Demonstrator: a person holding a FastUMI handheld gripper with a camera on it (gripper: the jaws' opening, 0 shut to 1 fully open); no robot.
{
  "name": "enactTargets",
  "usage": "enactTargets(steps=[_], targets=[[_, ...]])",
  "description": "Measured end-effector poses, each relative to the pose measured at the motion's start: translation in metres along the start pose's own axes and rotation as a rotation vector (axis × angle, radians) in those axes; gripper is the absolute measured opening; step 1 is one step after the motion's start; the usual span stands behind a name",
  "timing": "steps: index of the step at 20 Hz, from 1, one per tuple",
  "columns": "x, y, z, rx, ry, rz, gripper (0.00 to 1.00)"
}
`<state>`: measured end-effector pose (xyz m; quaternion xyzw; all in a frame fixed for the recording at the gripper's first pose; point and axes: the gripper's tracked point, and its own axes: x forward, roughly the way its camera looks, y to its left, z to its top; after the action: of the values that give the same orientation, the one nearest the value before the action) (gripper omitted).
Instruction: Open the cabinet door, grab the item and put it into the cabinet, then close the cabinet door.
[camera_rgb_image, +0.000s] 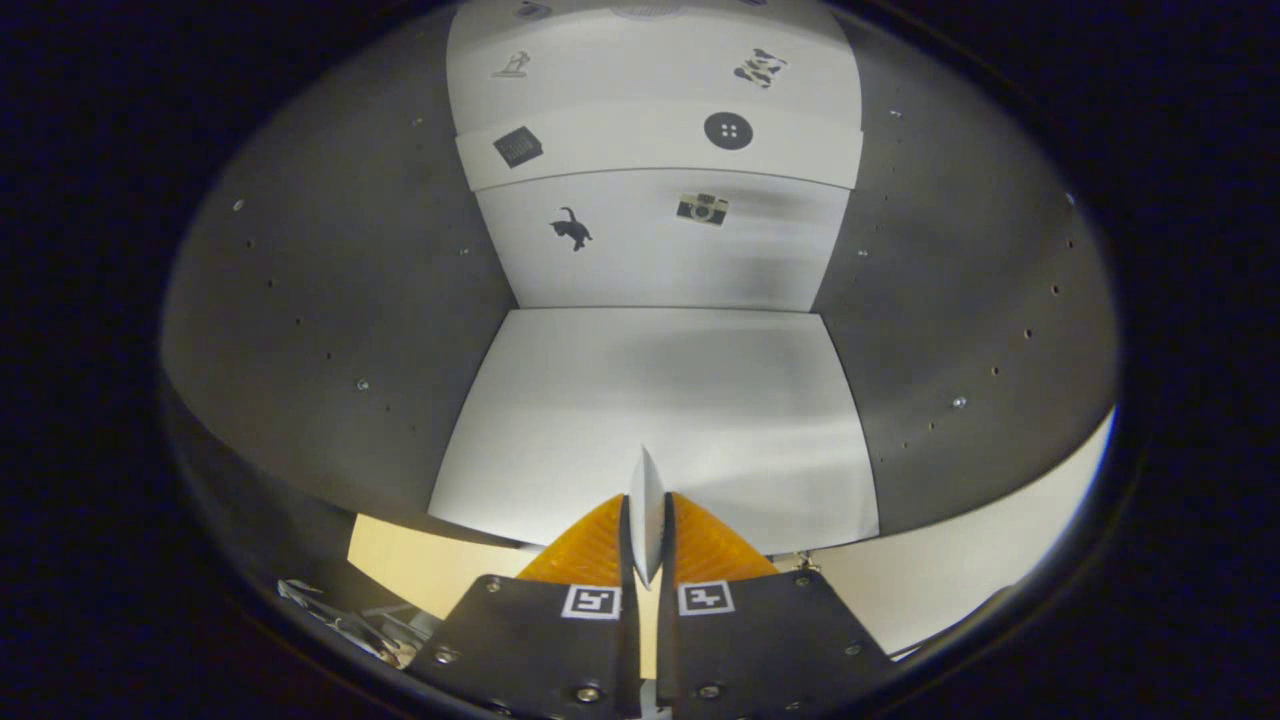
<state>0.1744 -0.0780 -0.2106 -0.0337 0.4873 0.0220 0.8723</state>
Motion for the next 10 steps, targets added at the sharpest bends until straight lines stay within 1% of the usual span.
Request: enactTargets(steps=[1,4,5,6,7,9,10], targets=[[0.002,0.002,0.001,0.008,0.004,0.01,0.08],[0.004,0.01,0.009,0.049,-0.013,0.038,0.25],[0.003,0.015,0.011,0.057,-0.02,0.054,0.26],[0.002,0.014,0.013,0.064,-0.024,0.05,0.39],[0.002,0.014,0.013,0.066,-0.03,0.049,0.43],[-0.002,0.01,0.014,0.063,-0.047,0.034,0.44],[-0.005,0.008,0.015,0.064,-0.063,0.024,0.48]])
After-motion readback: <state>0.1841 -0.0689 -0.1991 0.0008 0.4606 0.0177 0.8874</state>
